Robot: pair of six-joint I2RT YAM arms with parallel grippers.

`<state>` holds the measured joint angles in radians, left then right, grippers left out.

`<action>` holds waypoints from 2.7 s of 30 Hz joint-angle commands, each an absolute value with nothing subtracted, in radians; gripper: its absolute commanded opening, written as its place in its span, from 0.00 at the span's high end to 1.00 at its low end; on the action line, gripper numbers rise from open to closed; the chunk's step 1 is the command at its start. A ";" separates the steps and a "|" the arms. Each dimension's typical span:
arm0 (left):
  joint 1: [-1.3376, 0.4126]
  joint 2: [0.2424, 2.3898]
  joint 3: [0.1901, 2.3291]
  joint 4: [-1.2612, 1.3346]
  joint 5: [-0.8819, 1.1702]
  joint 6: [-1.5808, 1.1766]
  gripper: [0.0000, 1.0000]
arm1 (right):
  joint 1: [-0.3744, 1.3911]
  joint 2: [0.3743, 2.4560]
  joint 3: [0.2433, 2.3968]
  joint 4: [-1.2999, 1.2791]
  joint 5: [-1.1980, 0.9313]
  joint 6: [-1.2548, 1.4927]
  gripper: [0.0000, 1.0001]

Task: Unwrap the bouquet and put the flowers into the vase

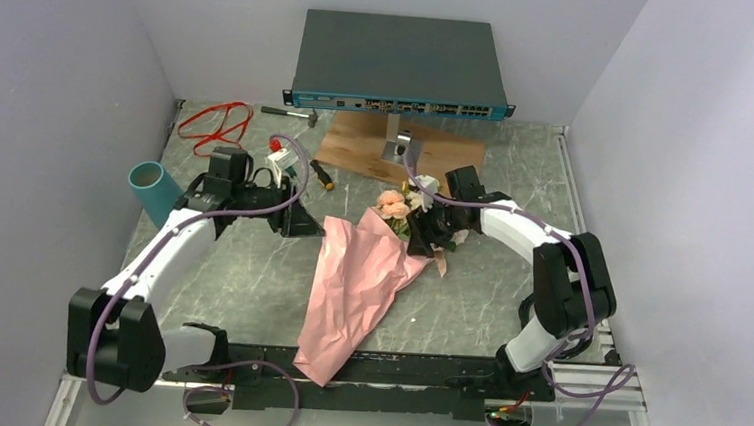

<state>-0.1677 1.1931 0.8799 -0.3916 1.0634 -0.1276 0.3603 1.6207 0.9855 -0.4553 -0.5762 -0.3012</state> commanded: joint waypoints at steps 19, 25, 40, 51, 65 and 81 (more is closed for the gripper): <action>-0.257 1.270 0.961 -0.373 1.122 -0.081 0.33 | 0.350 1.465 1.098 -0.505 -0.715 -0.370 0.25; -0.267 1.274 0.966 -0.430 1.141 -0.034 0.29 | 0.350 1.394 1.041 -0.671 -0.738 -0.631 0.18; -0.289 1.328 1.005 -0.535 1.139 0.088 0.50 | 0.359 1.682 1.139 -0.727 -0.638 -0.880 0.27; -0.288 1.403 1.088 -0.557 1.120 0.110 0.90 | 0.360 1.746 1.210 -0.674 -0.627 -0.879 1.00; -0.321 1.450 1.180 -0.618 1.140 0.193 0.94 | 0.346 1.745 1.291 -0.685 -0.602 -0.864 0.86; -0.766 1.603 1.279 -0.330 1.080 0.130 0.79 | 0.190 1.276 1.200 -0.926 -0.597 -0.751 0.15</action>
<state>-0.6708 1.5414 1.2057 -0.4511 1.0924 0.1349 0.2562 1.2900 1.2152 -0.8600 -0.6254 -0.7738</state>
